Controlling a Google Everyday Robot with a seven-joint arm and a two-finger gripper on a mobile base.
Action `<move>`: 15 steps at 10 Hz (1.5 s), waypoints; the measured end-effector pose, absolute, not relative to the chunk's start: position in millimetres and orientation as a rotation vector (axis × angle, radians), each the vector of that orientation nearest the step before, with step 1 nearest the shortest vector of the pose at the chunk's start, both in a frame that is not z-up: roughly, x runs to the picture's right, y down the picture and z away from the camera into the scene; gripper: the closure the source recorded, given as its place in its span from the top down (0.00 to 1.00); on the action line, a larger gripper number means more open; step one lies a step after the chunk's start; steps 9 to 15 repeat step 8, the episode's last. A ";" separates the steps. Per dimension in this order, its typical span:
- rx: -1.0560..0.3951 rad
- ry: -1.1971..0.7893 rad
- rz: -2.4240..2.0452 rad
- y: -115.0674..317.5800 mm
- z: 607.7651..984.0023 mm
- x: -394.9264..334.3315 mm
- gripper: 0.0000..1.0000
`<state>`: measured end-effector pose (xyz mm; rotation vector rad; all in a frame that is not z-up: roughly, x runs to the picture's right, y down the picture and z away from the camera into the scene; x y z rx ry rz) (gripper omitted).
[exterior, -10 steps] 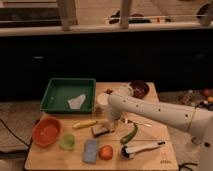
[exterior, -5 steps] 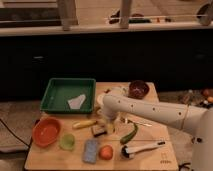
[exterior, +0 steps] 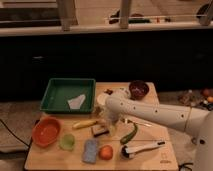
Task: Place eraser in tray
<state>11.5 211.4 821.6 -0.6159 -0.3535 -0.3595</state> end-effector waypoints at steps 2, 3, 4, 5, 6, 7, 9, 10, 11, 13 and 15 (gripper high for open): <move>-0.616 -0.351 -0.358 212.8 820.7 13.1 0.73; -0.616 -0.352 -0.360 213.2 821.0 12.1 0.65; -0.620 -0.353 -0.361 215.1 822.3 11.2 0.53; -0.624 -0.355 -0.360 217.9 823.8 10.7 0.41; -0.627 -0.356 -0.359 219.6 825.0 10.5 0.33; -0.630 -0.358 -0.356 221.5 826.4 10.9 0.24; -0.633 -0.361 -0.355 223.7 828.0 9.9 0.13; -0.633 -0.361 -0.355 223.7 828.0 9.9 0.13; -0.633 -0.361 -0.355 223.7 828.0 9.9 0.13; -0.633 -0.361 -0.355 223.7 828.0 9.9 0.13; -0.633 -0.361 -0.355 223.7 828.0 9.9 0.13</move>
